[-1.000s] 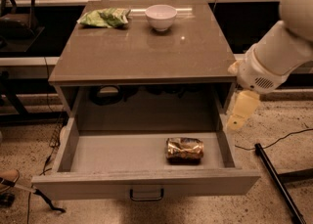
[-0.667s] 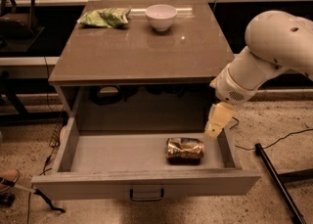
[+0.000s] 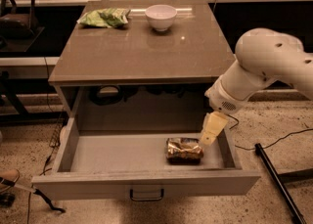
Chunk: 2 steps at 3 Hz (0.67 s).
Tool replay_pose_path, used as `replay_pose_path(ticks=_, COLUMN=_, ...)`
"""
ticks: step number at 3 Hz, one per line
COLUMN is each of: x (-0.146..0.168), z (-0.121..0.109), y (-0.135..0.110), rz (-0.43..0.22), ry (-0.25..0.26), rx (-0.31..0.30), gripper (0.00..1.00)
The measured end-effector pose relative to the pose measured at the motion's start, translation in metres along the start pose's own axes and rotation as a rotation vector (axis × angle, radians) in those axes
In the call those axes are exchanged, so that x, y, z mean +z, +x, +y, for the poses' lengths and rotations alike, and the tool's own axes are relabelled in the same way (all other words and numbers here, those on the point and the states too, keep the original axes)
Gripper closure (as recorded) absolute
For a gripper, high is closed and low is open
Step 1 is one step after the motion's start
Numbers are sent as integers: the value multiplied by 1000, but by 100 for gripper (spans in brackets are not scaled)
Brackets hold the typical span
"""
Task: Pick orange can from top drawer and place on counter
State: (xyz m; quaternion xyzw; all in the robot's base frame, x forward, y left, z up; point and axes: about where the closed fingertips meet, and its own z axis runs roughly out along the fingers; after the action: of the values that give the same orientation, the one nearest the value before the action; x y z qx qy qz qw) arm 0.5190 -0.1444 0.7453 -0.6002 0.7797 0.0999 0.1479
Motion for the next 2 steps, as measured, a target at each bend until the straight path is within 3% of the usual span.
replay_pose_path(ticks=2, x=80, z=5, y=-2, rz=-19, ry=-9, rx=-7, gripper=0)
